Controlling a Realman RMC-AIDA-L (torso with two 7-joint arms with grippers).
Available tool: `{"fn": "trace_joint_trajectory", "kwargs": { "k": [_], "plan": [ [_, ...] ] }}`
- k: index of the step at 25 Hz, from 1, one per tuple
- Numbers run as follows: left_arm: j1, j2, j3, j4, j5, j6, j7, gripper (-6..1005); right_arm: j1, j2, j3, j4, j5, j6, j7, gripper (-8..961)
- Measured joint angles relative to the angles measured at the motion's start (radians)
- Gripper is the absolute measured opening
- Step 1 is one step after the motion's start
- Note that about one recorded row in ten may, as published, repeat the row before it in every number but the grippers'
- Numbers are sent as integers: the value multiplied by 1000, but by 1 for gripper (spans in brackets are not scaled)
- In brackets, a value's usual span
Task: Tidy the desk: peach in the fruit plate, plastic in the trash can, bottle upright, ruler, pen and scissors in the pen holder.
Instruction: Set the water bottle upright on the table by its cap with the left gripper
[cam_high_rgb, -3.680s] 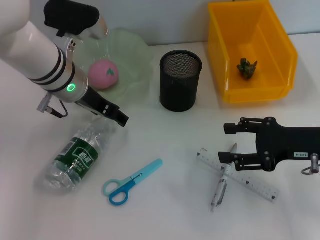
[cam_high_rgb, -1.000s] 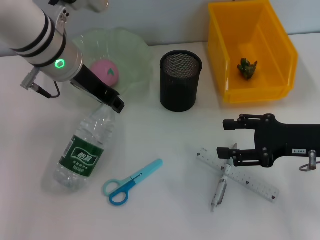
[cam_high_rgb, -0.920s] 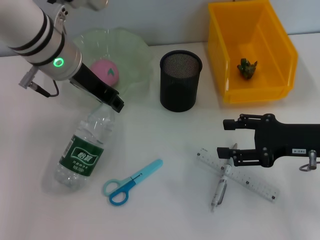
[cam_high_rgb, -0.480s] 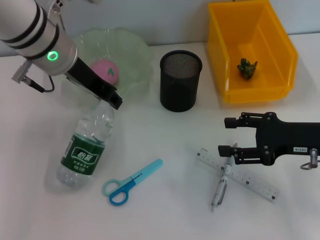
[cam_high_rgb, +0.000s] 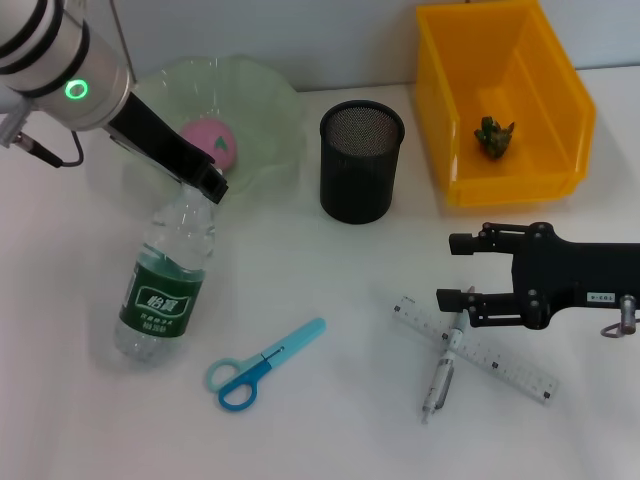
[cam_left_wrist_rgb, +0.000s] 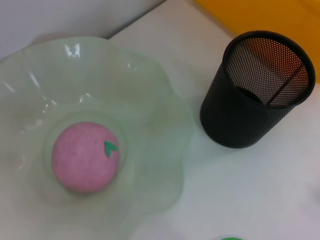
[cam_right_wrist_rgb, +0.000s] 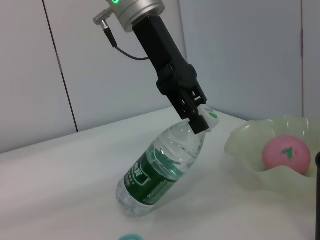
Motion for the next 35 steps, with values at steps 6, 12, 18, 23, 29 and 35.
{"fn": "trace_joint_trajectory", "kwargs": {
  "k": [6,12,18,23,29,35],
  "plan": [
    [13,-1,-13,43,1,32,0,439,0,0,1,0,0,0,0,762],
    [20,1,-33,63,1,59,0,439,1,0,2,-2,0,0,0,762],
    [29,3,-35,92,1,79,0,438,8,0,2,-1,0,0,0,762],
    [31,5,-42,102,1,90,0,438,11,0,2,0,0,0,0,762],
    [39,11,-60,127,1,113,0,438,12,0,1,0,0,1,0,762],
    [41,13,-72,144,2,120,0,439,13,-1,1,0,0,2,0,762]
  ]
}}
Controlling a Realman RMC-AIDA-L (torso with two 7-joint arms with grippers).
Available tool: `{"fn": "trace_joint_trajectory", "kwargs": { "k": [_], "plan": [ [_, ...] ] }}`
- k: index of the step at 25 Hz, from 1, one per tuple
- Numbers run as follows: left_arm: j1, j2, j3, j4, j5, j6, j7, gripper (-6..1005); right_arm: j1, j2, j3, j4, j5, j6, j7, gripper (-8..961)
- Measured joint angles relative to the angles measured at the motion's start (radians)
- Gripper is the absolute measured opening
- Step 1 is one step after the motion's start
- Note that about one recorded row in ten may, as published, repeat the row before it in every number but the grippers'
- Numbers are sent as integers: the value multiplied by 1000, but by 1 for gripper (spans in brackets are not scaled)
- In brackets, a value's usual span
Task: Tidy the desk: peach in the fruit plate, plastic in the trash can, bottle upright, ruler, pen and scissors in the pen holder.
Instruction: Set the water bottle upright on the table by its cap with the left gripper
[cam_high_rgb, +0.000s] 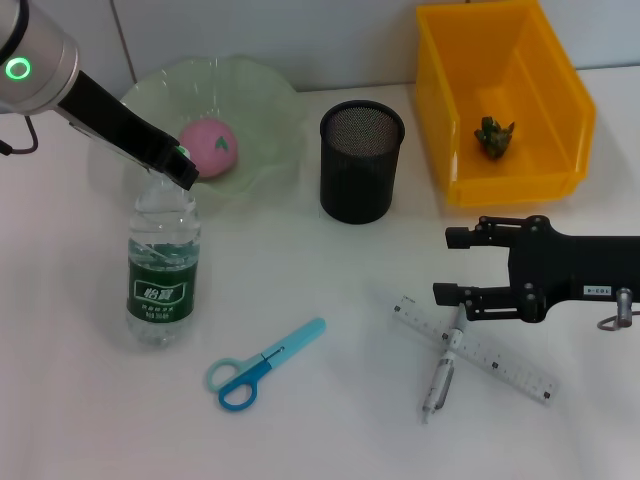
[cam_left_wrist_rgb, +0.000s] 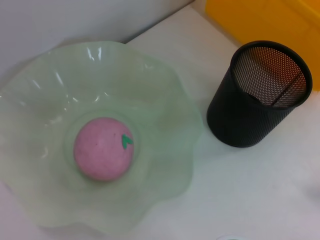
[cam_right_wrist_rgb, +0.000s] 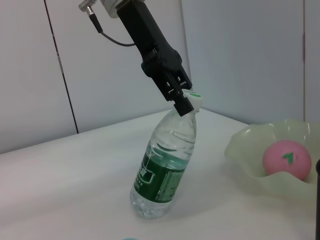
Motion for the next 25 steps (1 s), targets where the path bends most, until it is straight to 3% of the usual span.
{"fn": "trace_joint_trajectory", "kwargs": {
  "k": [25],
  "plan": [
    [3,12,-19,26,0,19,0,439,0,-2,0,0,0,0,0,761]
  ]
}}
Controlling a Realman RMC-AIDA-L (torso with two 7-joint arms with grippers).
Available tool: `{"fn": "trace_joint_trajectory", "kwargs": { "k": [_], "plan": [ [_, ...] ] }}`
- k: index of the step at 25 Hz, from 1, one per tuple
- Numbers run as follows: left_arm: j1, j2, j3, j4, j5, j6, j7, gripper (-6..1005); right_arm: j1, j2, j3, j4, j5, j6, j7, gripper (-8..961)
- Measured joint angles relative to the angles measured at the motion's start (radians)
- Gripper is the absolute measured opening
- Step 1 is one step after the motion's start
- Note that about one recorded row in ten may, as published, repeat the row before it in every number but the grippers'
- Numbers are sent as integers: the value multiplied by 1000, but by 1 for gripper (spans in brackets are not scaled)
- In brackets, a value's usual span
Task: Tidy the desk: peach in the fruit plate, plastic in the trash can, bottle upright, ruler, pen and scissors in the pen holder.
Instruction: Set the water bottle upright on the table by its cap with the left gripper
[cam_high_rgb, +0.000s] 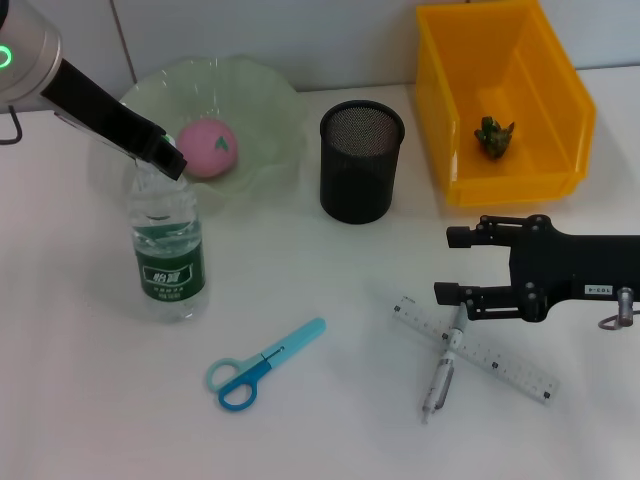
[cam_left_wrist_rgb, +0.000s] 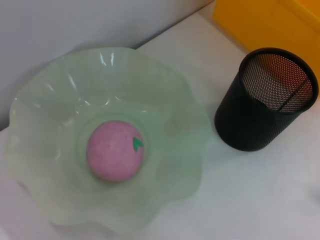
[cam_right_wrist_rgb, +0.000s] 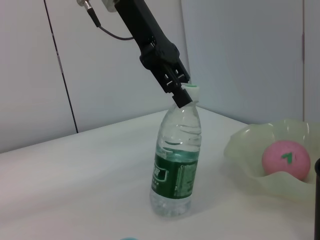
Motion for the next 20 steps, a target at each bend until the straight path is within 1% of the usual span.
{"fn": "trace_joint_trajectory", "kwargs": {
  "k": [5,11,20],
  "plan": [
    [1,4,-16,0,0,1,0,439,0,0,0,0,0,0,0,761],
    [4,10,-17,0,0,0,0,439,0,0,0,0,0,0,1,761],
    [6,14,-17,0,4,-5,0,439,3,0,2,0,0,2,1,761]
  ]
}}
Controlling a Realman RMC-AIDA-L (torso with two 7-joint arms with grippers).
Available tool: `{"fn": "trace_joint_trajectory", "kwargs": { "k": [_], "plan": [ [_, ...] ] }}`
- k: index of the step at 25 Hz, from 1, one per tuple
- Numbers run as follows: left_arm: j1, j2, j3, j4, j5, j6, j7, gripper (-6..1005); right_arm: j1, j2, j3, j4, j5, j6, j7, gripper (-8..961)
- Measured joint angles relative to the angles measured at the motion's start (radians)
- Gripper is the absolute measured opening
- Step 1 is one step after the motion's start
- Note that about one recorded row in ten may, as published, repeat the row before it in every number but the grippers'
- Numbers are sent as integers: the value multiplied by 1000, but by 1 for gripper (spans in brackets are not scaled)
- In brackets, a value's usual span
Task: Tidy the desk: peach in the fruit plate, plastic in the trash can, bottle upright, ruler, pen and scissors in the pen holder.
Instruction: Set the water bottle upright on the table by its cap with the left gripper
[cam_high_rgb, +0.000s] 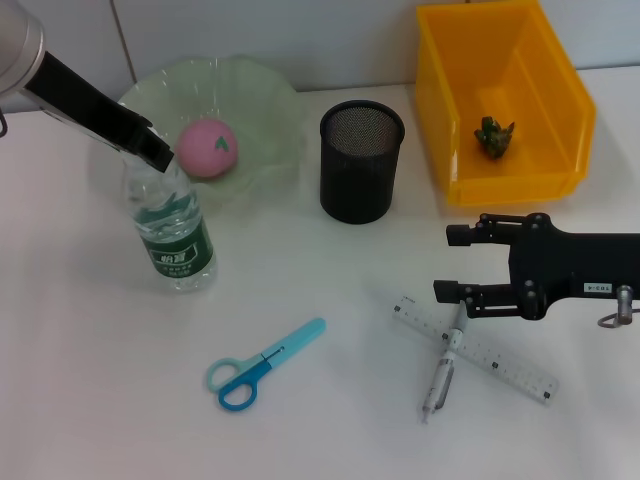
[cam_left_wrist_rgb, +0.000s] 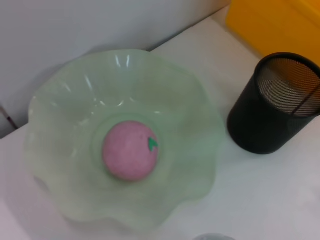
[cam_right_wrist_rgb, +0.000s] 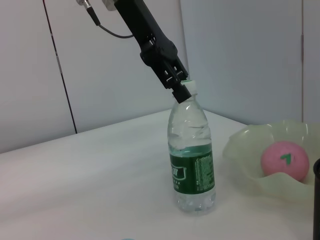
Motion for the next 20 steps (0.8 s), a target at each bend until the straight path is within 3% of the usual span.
{"fn": "trace_joint_trajectory", "kwargs": {
  "k": [20],
  "plan": [
    [14,-13,-3,11,33,-32,25,438,3,0,0,0,0,6,2,761]
  ]
}}
